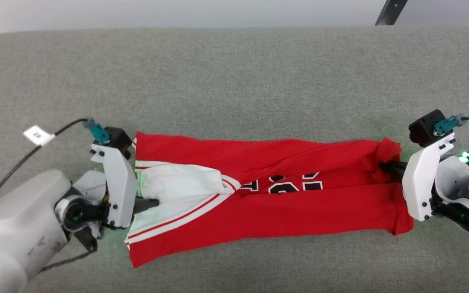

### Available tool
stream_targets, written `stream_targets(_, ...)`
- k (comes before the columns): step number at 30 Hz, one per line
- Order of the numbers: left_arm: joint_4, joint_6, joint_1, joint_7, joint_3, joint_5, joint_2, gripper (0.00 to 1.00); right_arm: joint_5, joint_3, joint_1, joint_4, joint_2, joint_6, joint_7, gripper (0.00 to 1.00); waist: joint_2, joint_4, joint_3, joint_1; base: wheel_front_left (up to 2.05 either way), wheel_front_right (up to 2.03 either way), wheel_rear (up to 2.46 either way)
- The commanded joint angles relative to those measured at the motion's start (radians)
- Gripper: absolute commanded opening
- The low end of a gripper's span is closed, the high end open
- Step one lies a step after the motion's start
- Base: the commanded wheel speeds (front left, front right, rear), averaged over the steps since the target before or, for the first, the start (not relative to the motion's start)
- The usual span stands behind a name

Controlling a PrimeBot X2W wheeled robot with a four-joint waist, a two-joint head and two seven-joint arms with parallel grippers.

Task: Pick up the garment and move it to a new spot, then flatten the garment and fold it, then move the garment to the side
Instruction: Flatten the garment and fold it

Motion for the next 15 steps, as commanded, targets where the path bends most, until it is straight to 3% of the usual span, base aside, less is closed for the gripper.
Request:
stream_targets(1,0.009,0.004,0.019,0.009,-0.01,0.006,-0.007,0.34,0.006,0.002,-0.003,0.002,-0.005,-0.001,0.002,0.0,0.0,0.0,0.001,0.0,0.0,0.0,0.0)
stream_targets(2,0.031,0.017,0.023,0.02,-0.011,-0.007,-0.017,0.38,0.013,0.003,-0.002,0.0,-0.004,-0.001,0.007,0.0,0.0,-0.001,0.0,0.0,0.0,0.0,0.0)
stream_targets(4,0.063,0.031,0.023,0.046,-0.012,-0.018,-0.03,0.55,0.018,0.005,0.0,0.003,-0.005,-0.001,0.02,0.0,0.0,-0.001,-0.001,0.0,0.0,0.0,0.0)
stream_targets(6,0.096,0.058,0.021,0.071,-0.011,-0.034,-0.04,1.0,0.027,0.011,0.004,0.006,-0.004,-0.001,0.04,0.0,0.0,-0.001,-0.004,0.0,0.0,0.0,0.0)
stream_targets(15,0.078,0.16,-0.039,0.191,-0.009,-0.014,-0.025,1.0,0.089,-0.006,0.027,0.035,0.011,-0.001,0.175,0.0,0.0,0.012,-0.035,0.0,0.0,0.0,0.0)
